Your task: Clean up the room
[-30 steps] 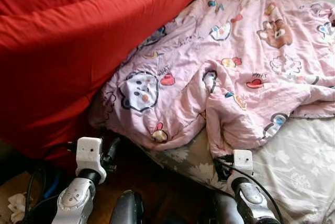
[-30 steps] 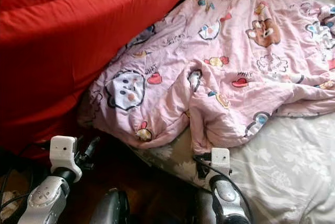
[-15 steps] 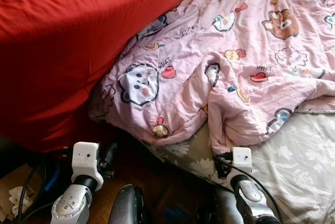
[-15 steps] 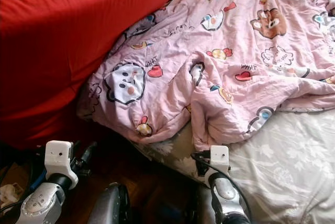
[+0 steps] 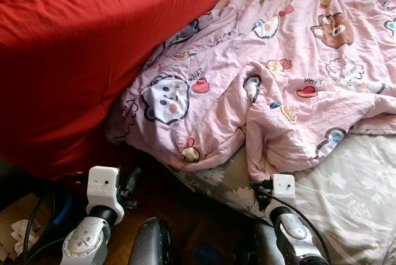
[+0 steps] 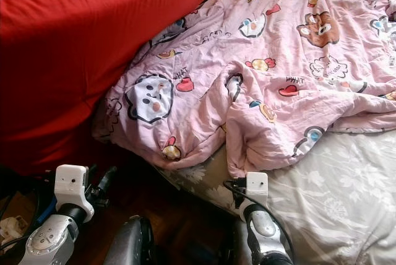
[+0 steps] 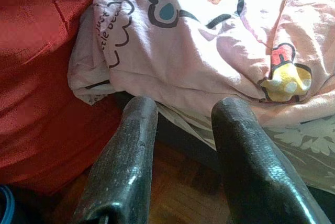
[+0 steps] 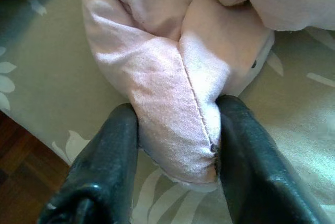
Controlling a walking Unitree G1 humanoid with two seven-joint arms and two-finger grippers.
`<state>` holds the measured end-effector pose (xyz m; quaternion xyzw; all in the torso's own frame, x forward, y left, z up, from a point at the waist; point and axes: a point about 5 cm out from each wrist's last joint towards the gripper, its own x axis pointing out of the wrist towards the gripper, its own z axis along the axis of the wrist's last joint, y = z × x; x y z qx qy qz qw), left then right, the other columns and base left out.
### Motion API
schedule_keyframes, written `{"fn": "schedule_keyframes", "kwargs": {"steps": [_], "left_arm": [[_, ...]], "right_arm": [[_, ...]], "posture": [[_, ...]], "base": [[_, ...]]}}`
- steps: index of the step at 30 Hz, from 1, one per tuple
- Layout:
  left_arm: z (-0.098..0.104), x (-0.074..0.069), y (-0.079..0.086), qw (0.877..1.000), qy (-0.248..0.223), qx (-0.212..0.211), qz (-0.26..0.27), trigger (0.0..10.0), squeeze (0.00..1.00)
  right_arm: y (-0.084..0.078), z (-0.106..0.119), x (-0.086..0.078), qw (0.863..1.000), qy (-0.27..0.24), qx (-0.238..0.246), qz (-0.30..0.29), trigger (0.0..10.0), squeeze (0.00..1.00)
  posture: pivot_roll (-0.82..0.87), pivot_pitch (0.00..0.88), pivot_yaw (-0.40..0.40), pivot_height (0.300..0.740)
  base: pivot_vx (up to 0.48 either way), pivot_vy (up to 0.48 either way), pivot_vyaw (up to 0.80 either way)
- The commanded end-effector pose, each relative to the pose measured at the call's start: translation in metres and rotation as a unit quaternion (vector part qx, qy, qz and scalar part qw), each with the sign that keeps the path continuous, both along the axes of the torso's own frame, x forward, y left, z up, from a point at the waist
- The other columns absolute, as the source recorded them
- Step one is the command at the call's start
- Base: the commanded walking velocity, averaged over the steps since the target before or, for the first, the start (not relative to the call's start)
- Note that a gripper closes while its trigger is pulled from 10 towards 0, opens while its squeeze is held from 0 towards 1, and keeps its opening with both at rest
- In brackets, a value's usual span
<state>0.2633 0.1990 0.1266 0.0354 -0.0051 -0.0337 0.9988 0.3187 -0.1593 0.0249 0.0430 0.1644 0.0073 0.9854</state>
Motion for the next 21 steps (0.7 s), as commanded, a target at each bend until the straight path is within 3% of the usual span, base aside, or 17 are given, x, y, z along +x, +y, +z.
{"fn": "schedule_keyframes", "kwargs": {"steps": [1, 13, 17, 21], "left_arm": [[-0.009, -0.003, 0.004, 1.0, 0.022, -0.001, 0.01, 10.0, 0.0], [-0.013, 0.006, 0.008, 0.999, 0.021, -0.003, 0.025, 10.0, 0.0], [-0.028, 0.009, 0.012, 0.999, 0.035, -0.006, 0.039, 10.0, 0.0], [-0.045, 0.013, 0.013, 0.997, 0.053, -0.012, 0.05, 10.0, 0.0]], "right_arm": [[0.003, -0.01, -0.008, 1.0, 0.021, 0.01, 0.004, 0.0, 0.0], [0.0, -0.004, -0.002, 0.999, 0.008, 0.031, -0.01, 0.0, 0.0], [-0.004, 0.004, 0.003, 0.999, -0.016, 0.038, -0.016, 0.0, 0.0], [-0.018, 0.008, 0.001, 0.998, -0.04, 0.038, -0.034, 0.0, 0.0]], "posture": [[0.15, 0.326, 0.038, 0.588], [0.15, 0.265, 0.016, 0.588], [0.12, 0.216, 0.003, 0.588], [0.09, 0.15, -0.016, 0.588]], "base": [[0.0, 0.0, 0.0], [0.0, 0.0, 0.0], [0.0, 0.0, 0.0], [0.0, 0.0, 0.0]]}}
